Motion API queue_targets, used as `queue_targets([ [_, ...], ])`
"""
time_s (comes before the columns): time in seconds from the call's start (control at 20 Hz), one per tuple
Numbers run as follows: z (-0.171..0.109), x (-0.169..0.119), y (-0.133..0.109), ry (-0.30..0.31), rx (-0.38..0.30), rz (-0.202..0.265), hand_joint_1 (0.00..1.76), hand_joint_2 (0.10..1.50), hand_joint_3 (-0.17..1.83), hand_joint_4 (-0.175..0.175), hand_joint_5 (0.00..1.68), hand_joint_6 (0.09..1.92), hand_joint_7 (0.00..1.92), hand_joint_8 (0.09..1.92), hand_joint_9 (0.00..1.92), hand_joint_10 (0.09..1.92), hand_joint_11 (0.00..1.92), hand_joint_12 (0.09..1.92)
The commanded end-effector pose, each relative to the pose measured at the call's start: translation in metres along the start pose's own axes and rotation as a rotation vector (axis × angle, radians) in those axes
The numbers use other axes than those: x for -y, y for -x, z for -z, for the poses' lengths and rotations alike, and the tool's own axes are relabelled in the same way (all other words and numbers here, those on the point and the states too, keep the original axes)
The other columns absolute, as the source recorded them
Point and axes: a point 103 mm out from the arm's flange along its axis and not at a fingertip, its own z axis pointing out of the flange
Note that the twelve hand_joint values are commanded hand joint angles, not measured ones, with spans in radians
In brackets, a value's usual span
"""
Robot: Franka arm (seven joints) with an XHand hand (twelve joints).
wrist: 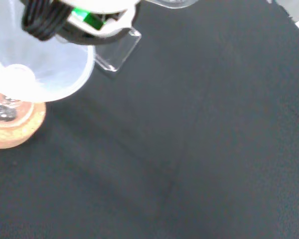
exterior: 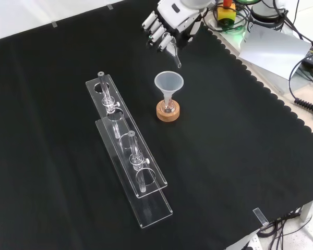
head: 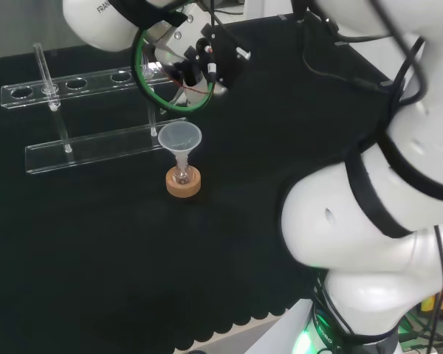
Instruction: Pour all the NaCl from the weighing funnel into the round-bottom flask.
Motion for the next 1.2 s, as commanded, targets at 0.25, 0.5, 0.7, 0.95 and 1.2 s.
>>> queue_targets([
  [0.25, -0.0516, -0.0204, -0.0137, -0.152, 0.079, -0.003, 1.08, 0.70, 0.71, 0.175, 1.12, 0.97, 0.64, 0.60, 0.95, 0.38, 0.65, 1.18],
  [0.5, -0.0511, -0.0190, -0.0105, -0.149, 0.078, 0.000, 1.08, 0.70, 0.71, 0.175, 1.12, 0.97, 0.64, 0.60, 0.95, 0.38, 0.65, 1.18],
  [0.7, -0.0484, -0.0190, -0.0109, -0.148, 0.085, 0.004, 1.08, 0.70, 0.72, 0.175, 1.12, 0.97, 0.64, 0.60, 0.95, 0.38, 0.65, 1.18],
  [0.95, -0.0456, -0.0222, -0.0161, -0.159, 0.116, -0.001, 1.08, 0.70, 0.72, 0.175, 1.12, 0.97, 0.64, 0.60, 0.95, 0.38, 0.65, 1.18],
  [1.2, -0.0454, -0.0237, -0.0172, -0.163, 0.138, 0.000, 1.08, 0.70, 0.72, 0.175, 1.12, 0.97, 0.64, 0.60, 0.95, 0.38, 0.65, 1.18],
])
